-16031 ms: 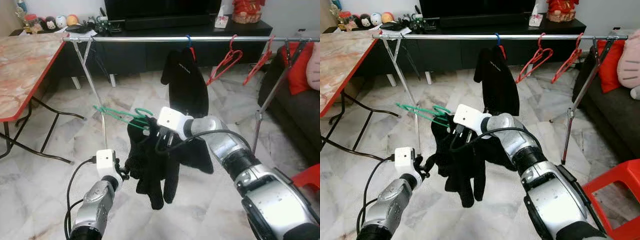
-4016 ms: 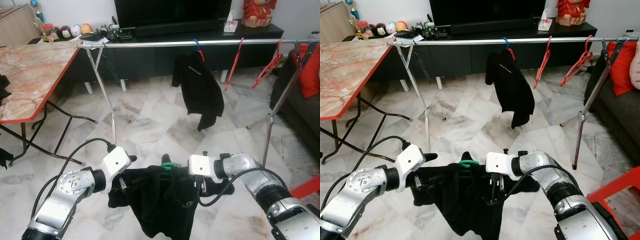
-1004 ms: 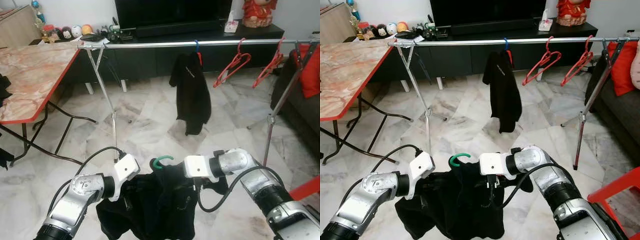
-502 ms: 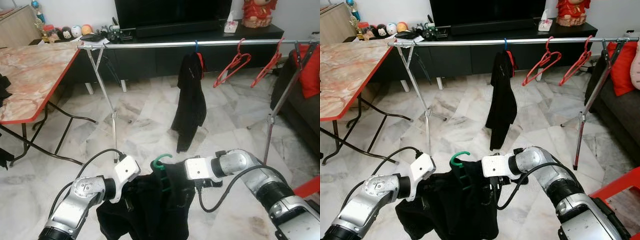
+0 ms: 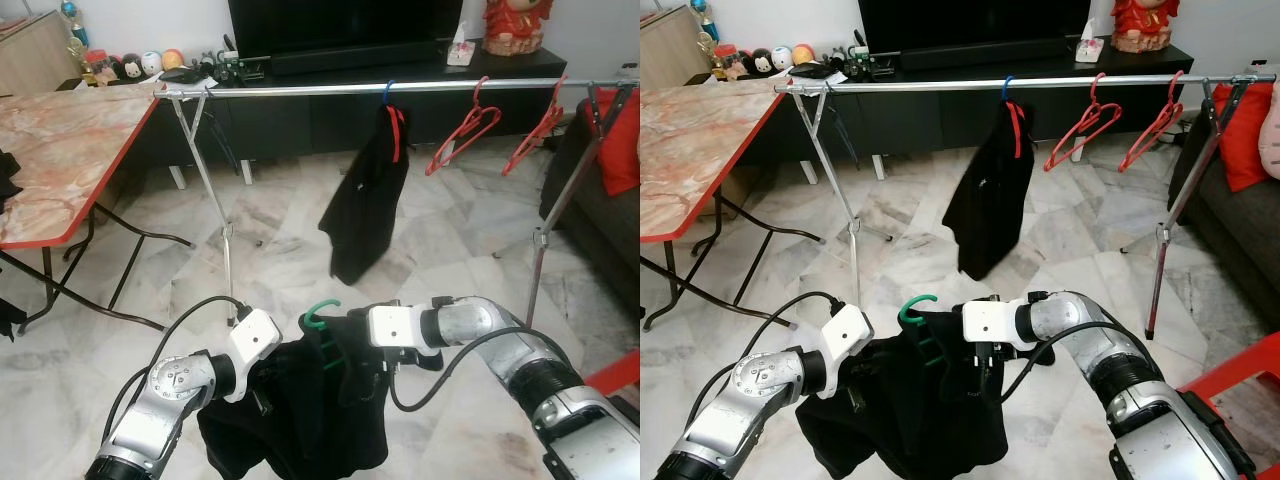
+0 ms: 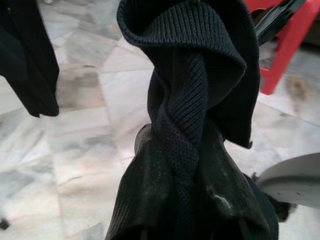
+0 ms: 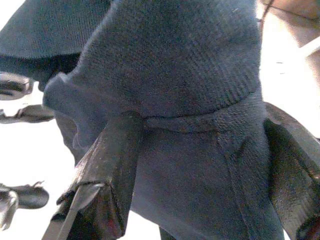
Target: Hang hanger
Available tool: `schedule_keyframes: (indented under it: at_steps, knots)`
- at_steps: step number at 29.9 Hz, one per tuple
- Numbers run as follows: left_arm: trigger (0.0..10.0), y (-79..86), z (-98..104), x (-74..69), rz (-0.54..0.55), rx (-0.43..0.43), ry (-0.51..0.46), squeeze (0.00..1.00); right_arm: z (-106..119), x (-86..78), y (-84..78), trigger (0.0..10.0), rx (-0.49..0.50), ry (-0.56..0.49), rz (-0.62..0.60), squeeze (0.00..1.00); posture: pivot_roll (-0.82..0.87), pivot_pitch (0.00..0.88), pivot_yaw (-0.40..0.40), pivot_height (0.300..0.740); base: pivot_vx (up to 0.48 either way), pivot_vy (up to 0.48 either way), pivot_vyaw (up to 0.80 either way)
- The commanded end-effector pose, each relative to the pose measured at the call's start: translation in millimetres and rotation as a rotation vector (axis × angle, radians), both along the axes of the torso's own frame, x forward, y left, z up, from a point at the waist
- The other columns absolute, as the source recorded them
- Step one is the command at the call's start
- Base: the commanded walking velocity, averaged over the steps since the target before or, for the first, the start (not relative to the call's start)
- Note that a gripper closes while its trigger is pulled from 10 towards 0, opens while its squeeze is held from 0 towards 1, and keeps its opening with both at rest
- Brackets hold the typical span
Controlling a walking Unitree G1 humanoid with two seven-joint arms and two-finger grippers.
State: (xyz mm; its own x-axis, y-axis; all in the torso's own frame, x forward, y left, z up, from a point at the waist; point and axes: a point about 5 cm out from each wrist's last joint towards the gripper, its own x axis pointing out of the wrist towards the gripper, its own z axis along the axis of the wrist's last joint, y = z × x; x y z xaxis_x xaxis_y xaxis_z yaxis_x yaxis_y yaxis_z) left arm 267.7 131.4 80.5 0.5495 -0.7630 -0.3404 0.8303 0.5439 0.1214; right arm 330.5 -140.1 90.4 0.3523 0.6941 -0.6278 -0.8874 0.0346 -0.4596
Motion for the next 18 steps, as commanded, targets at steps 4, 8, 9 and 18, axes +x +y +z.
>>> schedule_keyframes:
  at_steps: [4,8,9,18]
  knots:
    - [0.0,11.0,1,5.2,0.111,0.028,-0.079,0.0,19,12.7,6.5,10.0,0.076,-0.102,-0.038,1.0,-0.16,0.0,0.06,0.74,0.0,0.0,0.0]
    - [0.0,11.9,-2,4.3,0.126,0.031,-0.082,0.0,19,12.2,6.2,10.0,0.071,-0.101,-0.031,1.0,-0.16,0.0,0.061,0.74,0.0,0.0,0.0]
    - [0.0,11.9,-3,4.2,0.129,0.033,-0.085,0.0,18,12.0,6.0,10.0,0.07,-0.1,-0.03,1.0,-0.16,0.0,0.061,0.74,0.0,0.0,0.0]
    - [0.0,24.6,-12,9.0,0.361,0.07,-0.171,0.0,-1,19.3,-14.3,10.0,0.14,-0.131,-0.399,0.0,-0.16,0.0,0.068,0.74,0.0,0.0,0.0]
